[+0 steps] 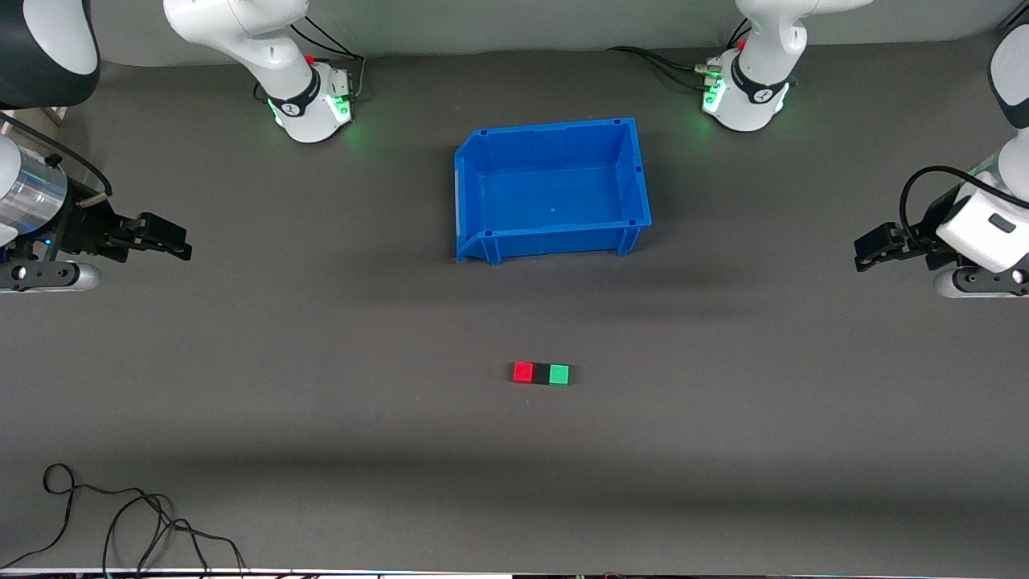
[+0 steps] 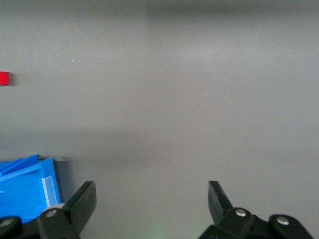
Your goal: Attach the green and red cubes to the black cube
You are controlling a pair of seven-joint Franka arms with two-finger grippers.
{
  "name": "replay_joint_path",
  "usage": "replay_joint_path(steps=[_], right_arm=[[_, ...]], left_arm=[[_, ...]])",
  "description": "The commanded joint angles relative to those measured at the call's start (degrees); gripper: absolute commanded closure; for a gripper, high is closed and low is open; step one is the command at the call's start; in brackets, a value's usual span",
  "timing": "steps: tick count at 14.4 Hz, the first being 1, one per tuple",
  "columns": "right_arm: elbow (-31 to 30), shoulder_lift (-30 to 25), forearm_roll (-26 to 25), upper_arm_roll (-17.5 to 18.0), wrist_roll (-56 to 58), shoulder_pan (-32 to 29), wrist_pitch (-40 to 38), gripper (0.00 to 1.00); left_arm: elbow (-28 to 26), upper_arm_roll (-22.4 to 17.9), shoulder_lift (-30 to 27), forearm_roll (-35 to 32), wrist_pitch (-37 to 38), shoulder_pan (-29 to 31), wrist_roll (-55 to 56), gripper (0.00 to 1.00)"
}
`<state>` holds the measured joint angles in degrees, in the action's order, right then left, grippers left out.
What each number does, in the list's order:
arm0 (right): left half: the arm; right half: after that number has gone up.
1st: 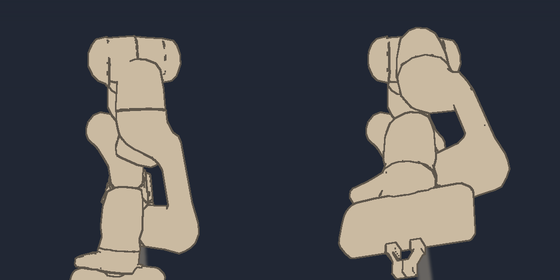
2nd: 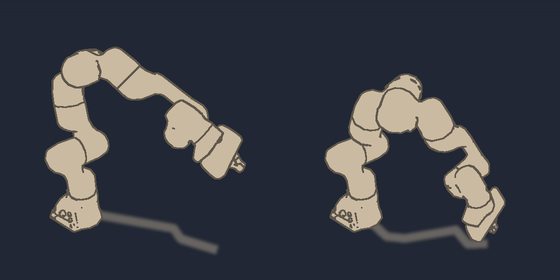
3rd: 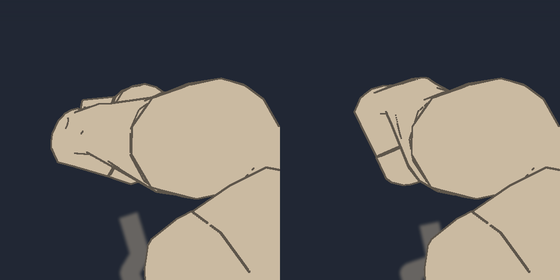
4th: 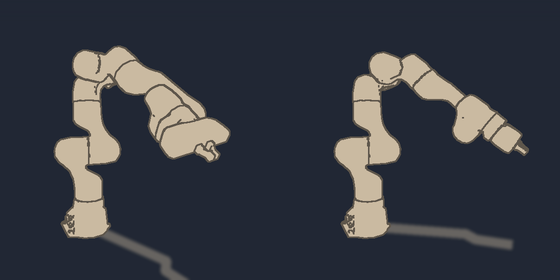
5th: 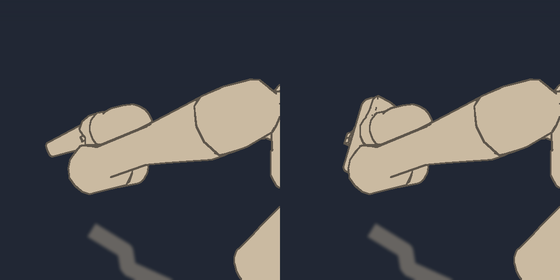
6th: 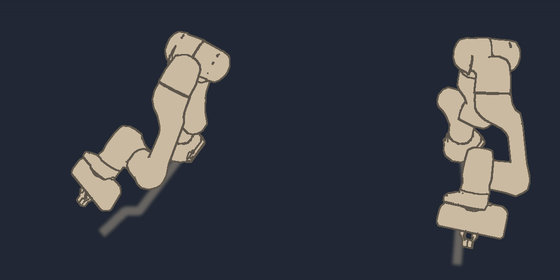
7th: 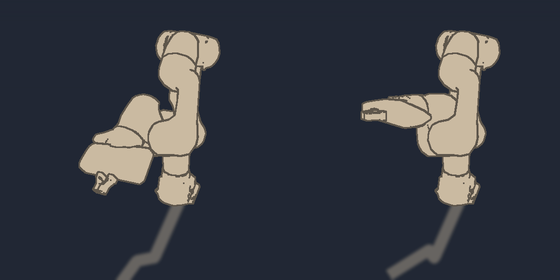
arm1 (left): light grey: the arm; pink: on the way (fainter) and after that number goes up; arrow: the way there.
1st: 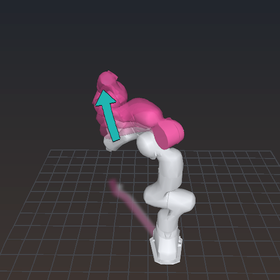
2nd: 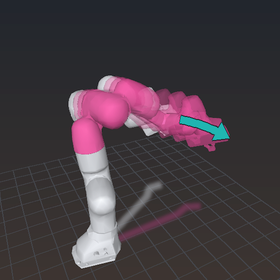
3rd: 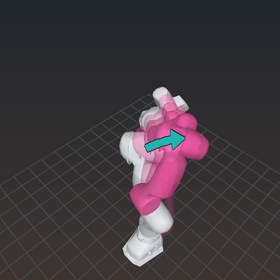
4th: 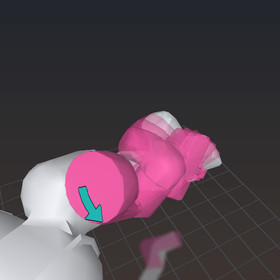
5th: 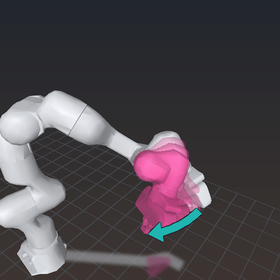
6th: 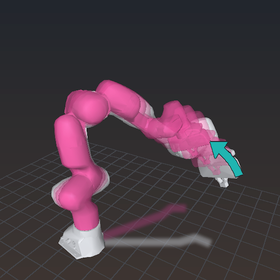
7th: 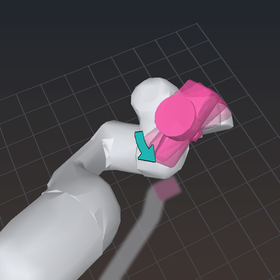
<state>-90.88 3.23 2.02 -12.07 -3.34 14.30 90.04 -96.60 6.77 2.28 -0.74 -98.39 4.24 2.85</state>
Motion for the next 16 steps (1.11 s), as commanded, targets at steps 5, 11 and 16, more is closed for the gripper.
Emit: replay_joint_path(steps=[5,11,16], right_arm=[[0.0,-1.21,-1.4,7.68,1.05,-8.16,0.93,0.01],[-0.35,-1.21,-1.4,3.73,0.44,-3.85,0.93,0.01],[-0.44,-1.3,-1.31,4.87,1.23,-5.96,0.84,0.01]], left_arm=[[6.33,-0.53,1.85,0.48,5.66,-0.38,-0.92,0.0],[8.89,-0.79,3.43,1.18,9.27,-0.02,-1.1,0.0],[8.18,-0.79,3.43,1.18,8.92,-0.11,-1.01,0.0]])
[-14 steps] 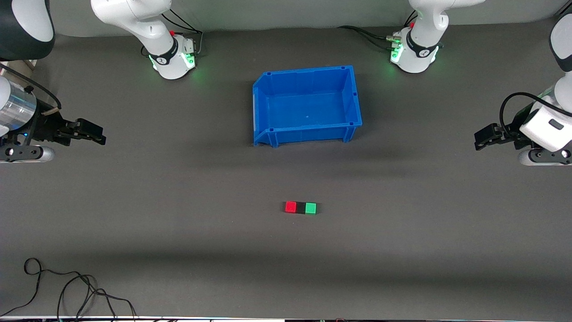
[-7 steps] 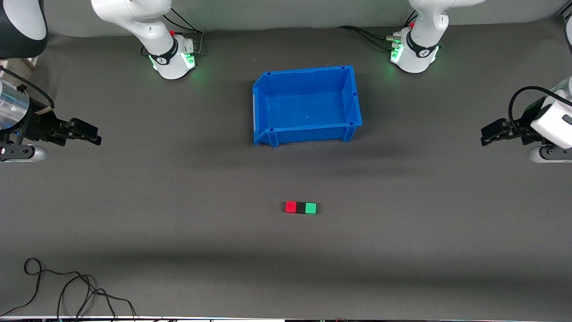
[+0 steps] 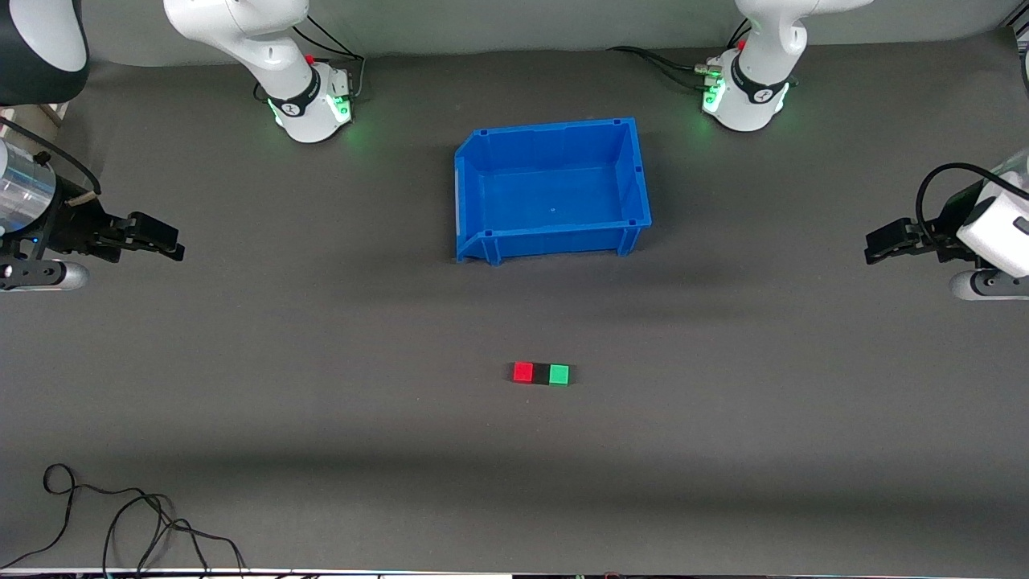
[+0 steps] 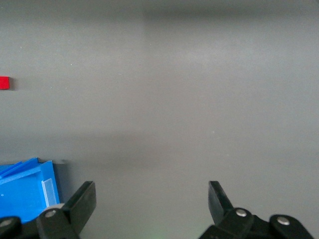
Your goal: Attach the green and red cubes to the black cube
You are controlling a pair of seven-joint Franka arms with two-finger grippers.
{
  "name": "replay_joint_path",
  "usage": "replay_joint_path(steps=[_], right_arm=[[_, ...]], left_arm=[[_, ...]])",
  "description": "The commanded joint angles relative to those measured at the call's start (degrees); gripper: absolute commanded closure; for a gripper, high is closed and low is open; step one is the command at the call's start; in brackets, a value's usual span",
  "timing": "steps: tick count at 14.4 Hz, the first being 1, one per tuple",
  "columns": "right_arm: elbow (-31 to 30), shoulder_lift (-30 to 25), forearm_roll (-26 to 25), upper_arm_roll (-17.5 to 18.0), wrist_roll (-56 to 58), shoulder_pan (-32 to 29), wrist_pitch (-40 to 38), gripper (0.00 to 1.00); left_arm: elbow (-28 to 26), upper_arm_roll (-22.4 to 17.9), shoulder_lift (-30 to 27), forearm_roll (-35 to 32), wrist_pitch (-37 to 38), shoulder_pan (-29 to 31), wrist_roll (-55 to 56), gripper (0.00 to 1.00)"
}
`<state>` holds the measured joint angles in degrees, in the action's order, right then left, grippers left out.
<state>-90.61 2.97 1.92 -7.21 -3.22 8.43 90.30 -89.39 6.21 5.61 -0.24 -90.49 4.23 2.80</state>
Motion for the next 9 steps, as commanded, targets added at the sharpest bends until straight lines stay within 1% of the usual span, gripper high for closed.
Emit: replay_joint_path(steps=[1,9], right_arm=[[-0.53,-0.78,-1.21,-0.08,0.94,0.27,0.58,0.01],[-0.71,-0.78,-1.21,-0.43,0.76,0.89,0.06,0.0]], left_arm=[[0.97,-0.24,0.11,0.59,1.02,-0.19,-0.95,0.0],[0.97,-0.24,0.55,0.5,0.66,-0.37,-0.95,0.0]])
